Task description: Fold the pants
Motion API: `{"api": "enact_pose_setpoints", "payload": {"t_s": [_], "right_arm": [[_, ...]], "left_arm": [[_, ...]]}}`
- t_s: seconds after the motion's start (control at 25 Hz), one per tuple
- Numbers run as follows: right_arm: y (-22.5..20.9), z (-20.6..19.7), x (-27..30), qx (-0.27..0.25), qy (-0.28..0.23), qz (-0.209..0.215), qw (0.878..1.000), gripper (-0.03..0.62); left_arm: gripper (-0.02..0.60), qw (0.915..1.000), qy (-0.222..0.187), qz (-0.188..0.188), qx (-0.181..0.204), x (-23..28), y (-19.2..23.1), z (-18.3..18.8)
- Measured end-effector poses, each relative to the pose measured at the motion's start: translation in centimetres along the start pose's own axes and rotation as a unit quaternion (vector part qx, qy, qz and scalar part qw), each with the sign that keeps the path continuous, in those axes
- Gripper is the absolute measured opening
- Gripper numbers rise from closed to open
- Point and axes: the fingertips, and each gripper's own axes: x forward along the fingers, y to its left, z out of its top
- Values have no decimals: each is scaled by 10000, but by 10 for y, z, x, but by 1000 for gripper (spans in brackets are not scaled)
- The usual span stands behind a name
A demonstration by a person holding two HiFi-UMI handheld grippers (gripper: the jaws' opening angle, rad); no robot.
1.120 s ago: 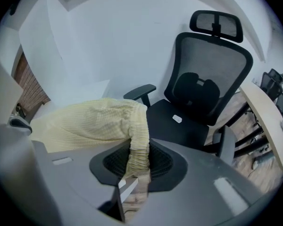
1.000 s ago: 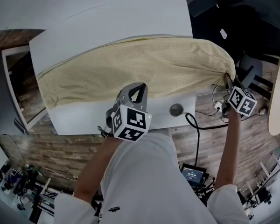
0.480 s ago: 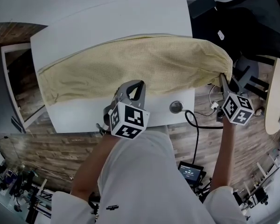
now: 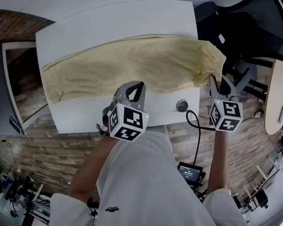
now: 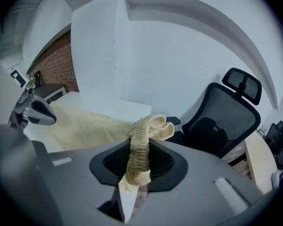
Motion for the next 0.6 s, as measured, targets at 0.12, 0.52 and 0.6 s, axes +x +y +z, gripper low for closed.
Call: {"api": "enact_pose_setpoints", "payload": {"t_s": [0.12,0.52,0.6], "right_arm": [[27,8,1,-278,3,8,9996,92],[124,22,26,-1218,228,-18,9923,94],[144,18,39,-1493,323,-75,9882,94]], "left_arm": [[3,10000,-63,33,-52,-16,8,-6],[3,9995,-153,170,-201,-71,41,-41],[3,9995,-142,188,-232,-80,47,-51]]}}
